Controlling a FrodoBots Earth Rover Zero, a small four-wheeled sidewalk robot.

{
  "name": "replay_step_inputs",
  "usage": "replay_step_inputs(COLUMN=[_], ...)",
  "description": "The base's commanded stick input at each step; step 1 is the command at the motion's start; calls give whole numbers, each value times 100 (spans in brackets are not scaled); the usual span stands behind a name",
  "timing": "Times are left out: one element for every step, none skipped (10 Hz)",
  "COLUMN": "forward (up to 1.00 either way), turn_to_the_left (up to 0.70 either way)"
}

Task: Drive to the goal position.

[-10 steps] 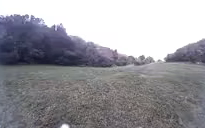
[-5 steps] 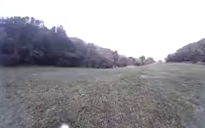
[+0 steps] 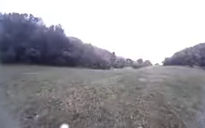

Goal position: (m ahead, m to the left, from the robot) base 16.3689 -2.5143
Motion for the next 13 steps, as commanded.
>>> replay_step_inputs(forward=[70,68,64,62,62,65,64,63,62,66,68,68,68], turn_to_the_left=[0,0,0,0,0,0,0,0,-1,-20,-30,-33,-32])
